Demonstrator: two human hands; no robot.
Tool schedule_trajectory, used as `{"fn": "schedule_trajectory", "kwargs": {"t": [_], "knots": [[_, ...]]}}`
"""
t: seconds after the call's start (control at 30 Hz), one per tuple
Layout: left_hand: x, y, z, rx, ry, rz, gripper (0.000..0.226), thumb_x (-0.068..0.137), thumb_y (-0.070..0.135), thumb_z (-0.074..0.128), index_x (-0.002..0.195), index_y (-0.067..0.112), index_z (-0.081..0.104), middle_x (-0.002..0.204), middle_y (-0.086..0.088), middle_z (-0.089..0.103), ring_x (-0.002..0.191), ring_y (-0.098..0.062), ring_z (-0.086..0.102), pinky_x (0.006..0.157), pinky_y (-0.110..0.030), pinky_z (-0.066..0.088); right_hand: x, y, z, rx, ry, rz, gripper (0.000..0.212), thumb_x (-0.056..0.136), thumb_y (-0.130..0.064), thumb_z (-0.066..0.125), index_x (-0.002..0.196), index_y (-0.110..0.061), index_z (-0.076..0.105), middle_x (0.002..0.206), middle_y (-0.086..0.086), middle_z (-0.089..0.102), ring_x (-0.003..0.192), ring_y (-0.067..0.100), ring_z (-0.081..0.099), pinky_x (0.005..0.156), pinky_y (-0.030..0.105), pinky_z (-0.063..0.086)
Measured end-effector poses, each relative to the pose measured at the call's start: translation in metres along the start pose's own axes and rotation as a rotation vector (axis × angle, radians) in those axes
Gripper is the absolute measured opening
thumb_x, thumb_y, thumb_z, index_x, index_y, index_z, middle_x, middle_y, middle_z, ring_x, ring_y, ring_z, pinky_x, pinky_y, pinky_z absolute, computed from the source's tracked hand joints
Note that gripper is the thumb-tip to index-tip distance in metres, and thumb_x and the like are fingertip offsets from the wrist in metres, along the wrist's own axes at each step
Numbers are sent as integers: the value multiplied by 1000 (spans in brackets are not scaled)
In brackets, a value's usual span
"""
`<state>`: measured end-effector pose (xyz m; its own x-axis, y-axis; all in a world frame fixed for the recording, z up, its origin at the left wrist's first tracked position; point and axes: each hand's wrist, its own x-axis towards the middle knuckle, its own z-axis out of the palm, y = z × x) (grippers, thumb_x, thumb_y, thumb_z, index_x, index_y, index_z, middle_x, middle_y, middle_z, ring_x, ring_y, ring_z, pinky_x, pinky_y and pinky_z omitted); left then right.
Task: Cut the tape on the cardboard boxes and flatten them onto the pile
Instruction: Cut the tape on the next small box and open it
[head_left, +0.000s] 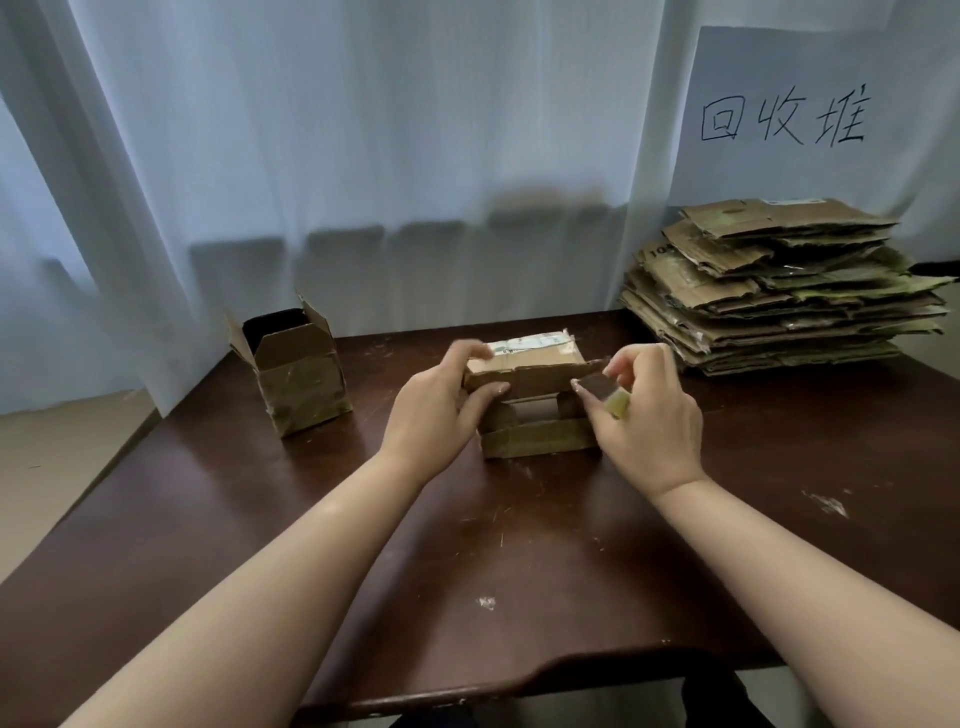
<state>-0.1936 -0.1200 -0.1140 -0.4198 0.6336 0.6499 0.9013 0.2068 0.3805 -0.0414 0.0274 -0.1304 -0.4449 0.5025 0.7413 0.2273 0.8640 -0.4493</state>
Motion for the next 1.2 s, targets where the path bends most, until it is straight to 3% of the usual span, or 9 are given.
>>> {"fn": "schedule_trajectory", "kwargs": {"t": [0.1,0.23,0.3,0.43,0.57,0.73,0.87,1.0,1.2], "knots": [[5,4,3,125,-24,73,38,97,32,51,133,26,44,86,4,65,76,-22,64,65,-33,48,-11,3,3,-13,-121,-190,27,72,-13,77,92,-18,59,90,-4,58,66,25,62,52,29,46],[12,-1,9,201,-95,103,40,98,37,31,132,35,51,105,1,60,92,-23,59,68,-35,49,-14,3,7,-105,-382,-186,47,78,-14,63,123,-23,60,125,-8,57,89,29,66,70,40,56],[14,-6,13,169,-102,52,36,100,34,38,133,35,54,114,-1,53,93,-25,58,70,-37,50,-13,0,7,-165,-508,-139,53,84,-18,56,135,-29,50,136,-13,49,104,28,62,83,39,53],[15,-1,19,100,-59,18,38,96,29,54,133,36,55,129,1,48,94,-22,60,76,-40,53,-12,-6,6,-239,-652,-136,51,89,-25,51,137,-42,45,132,-15,44,106,26,60,83,36,48],[20,10,20,-24,3,-139,30,89,31,63,116,40,56,117,18,55,70,-3,52,76,-32,50,-21,-6,8,-263,-717,-137,40,91,-32,50,127,-48,53,128,-20,48,107,21,60,83,31,48],[16,15,28,64,-12,37,18,92,27,58,104,38,65,120,18,55,108,-11,53,75,-31,49,-21,-2,9,-304,-753,-138,36,91,-40,50,126,-48,55,130,-21,52,115,18,57,89,31,48],[6,11,42,-45,-115,-44,42,78,32,73,111,31,48,120,7,38,106,-17,50,78,-38,52,-23,6,8,-197,-665,-9,25,89,-38,56,112,-36,66,108,-7,68,104,25,61,80,32,49],[5,8,50,-17,-64,-51,52,71,27,81,108,29,44,117,2,37,102,-19,50,76,-41,54,-14,23,5,104,-177,319,19,86,-33,68,92,-14,66,76,5,66,81,30,63,67,32,46],[5,10,58,50,10,-117,60,64,35,85,100,37,36,113,5,38,107,-17,47,66,-36,50,6,13,12,54,-174,506,53,75,-53,72,116,-26,51,105,-2,66,101,23,60,71,28,39]]}}
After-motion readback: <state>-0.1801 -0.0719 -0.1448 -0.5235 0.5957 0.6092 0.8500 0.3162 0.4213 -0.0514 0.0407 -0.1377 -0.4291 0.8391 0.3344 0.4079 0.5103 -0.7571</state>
